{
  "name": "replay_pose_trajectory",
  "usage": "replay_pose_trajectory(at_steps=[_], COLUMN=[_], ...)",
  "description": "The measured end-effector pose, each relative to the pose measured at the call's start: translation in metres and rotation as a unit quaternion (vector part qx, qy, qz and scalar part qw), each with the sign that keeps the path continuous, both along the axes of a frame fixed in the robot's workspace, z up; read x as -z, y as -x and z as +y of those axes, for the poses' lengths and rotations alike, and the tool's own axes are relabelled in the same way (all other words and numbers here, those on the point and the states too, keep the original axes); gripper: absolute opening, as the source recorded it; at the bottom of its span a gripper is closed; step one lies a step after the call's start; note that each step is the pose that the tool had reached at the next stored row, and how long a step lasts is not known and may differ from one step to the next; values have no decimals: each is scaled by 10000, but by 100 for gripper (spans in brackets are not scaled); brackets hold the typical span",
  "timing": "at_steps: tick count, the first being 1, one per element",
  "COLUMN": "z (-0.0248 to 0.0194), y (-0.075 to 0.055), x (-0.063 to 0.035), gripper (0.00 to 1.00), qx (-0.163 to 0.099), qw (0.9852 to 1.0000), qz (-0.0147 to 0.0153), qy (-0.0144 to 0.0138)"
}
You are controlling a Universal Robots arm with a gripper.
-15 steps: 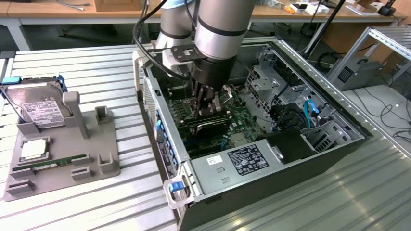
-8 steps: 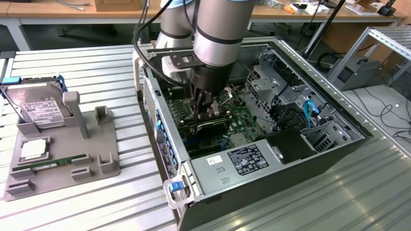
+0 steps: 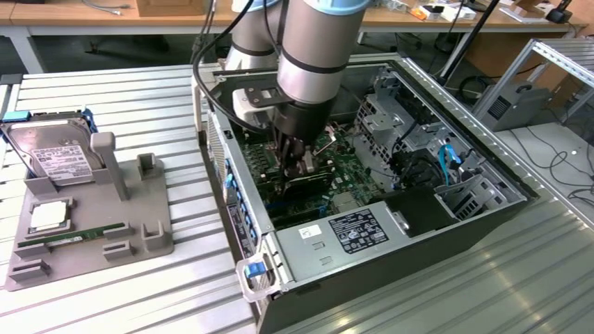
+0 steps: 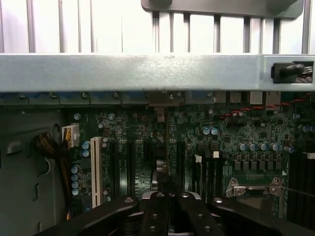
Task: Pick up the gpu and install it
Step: 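Press down on the gpu until it lock into place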
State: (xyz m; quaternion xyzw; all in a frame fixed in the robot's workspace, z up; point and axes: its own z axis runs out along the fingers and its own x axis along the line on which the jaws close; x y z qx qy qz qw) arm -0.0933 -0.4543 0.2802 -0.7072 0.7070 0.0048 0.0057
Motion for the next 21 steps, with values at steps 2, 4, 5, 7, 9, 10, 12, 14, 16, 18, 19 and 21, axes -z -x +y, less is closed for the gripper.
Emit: replay_pose_trajectory(at_steps=[2, 4, 5, 7, 9, 10, 12, 14, 16, 18, 19, 21], z=[0, 0, 0, 0, 0, 0, 0, 0, 0, 1, 1, 1], y=[1, 3, 4, 4, 4, 4, 4, 11, 21, 24, 24, 24], x=[24, 45, 55, 74, 85, 86, 88, 88, 78, 65, 50, 25], gripper=[11, 11, 11, 11, 11, 11, 11, 11, 11, 11, 11, 11], qx=[0, 0, 0, 0, 0, 0, 0, 0, 0, 0, 0, 0], qw=[10000, 10000, 10000, 10000, 10000, 10000, 10000, 10000, 10000, 10000, 10000, 10000], qz=[0, 1, 1, 1, -1, 0, 0, -3, -14, -21, -20, -20], qy=[0, 2, 2, 2, -1, 1, 1, 0, -3, -4, -1, 0])
